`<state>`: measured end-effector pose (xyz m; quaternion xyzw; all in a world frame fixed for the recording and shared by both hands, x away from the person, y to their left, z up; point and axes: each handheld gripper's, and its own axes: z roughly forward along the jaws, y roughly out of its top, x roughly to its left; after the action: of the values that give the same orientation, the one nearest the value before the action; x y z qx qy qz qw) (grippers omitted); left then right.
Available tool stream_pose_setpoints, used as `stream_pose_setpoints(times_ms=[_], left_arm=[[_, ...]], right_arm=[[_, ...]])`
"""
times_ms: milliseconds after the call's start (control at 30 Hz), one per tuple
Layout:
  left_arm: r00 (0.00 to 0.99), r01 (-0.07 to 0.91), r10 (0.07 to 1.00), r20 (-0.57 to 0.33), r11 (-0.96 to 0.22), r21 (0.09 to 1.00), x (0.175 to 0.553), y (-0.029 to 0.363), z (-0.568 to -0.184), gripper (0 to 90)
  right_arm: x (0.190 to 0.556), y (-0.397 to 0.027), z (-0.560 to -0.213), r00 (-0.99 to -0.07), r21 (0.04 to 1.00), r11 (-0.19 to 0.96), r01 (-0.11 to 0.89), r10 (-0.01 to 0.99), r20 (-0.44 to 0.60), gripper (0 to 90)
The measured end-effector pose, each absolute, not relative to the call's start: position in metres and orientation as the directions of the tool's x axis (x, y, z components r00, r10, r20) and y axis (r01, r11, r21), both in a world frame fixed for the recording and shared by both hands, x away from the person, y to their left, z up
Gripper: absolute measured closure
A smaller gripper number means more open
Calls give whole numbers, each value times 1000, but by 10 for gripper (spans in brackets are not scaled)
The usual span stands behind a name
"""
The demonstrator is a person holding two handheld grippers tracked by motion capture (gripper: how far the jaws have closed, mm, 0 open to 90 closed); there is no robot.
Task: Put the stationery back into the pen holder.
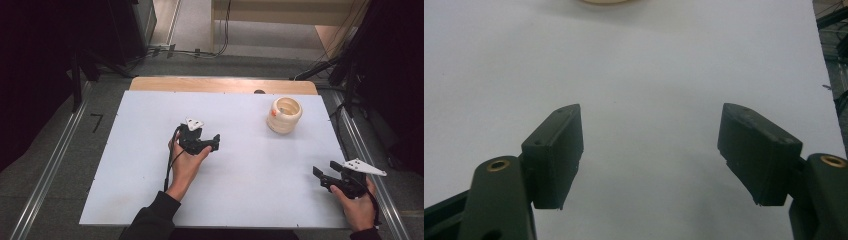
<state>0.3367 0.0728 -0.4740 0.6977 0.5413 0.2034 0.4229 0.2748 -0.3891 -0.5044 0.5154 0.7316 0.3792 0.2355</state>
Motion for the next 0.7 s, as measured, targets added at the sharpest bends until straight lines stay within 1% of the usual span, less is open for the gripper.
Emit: stream_pose_setpoints(times_ms=[700], left_arm=[[298, 591, 940, -166, -45, 805, 322, 98, -482, 164]], right_arm=[[275, -388, -504, -361, 799, 182, 573, 931, 47, 245]])
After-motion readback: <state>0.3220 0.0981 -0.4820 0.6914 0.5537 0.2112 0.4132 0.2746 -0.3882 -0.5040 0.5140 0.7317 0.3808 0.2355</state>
